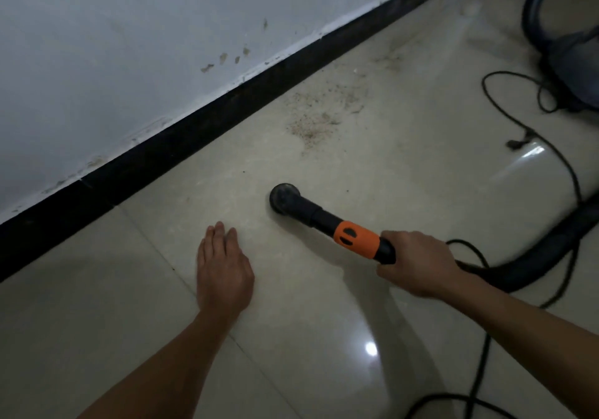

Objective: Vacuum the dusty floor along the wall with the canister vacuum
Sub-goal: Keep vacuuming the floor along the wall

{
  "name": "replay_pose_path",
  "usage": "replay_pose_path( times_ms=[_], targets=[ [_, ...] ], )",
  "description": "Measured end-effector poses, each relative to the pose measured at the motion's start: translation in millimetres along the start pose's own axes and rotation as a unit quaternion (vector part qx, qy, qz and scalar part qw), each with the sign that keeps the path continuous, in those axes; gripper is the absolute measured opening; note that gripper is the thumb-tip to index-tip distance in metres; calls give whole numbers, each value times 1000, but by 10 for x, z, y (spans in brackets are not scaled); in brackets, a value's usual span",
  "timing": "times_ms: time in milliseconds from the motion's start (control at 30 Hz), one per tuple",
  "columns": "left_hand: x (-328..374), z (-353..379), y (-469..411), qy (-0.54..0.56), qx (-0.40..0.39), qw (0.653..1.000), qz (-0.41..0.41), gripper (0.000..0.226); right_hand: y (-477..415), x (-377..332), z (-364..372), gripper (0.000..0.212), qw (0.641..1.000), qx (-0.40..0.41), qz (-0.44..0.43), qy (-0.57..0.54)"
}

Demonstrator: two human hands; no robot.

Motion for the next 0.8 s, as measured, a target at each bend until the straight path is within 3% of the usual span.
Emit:
replay_pose_path(
  times_ms=[200, 400, 667, 800],
  targets=[
    [36, -16, 10, -4, -11, 1000, -3, 53, 878, 868, -12, 21, 997, -15, 70, 13],
    [192, 22, 0, -3, -11, 1000, 21, 55, 1284, 1564, -117, 17, 975, 28, 219, -8],
    [742, 124, -267, 27, -10, 996, 82, 46, 698, 1243, -28, 17, 980, 54, 190, -42],
    [661, 212, -509, 19, -15, 999, 42, 46, 461, 1211, -49, 16, 974, 67, 210, -56]
  ],
)
Point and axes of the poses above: each hand's wrist, its own y-axis away from the middle knuckle, its own z-axis out of the palm, x = y × z, the point moved 5 cm from there along -y, towards the middle knuckle, and after that the axes turned 11 degrees about x, right-handed, at the moved point
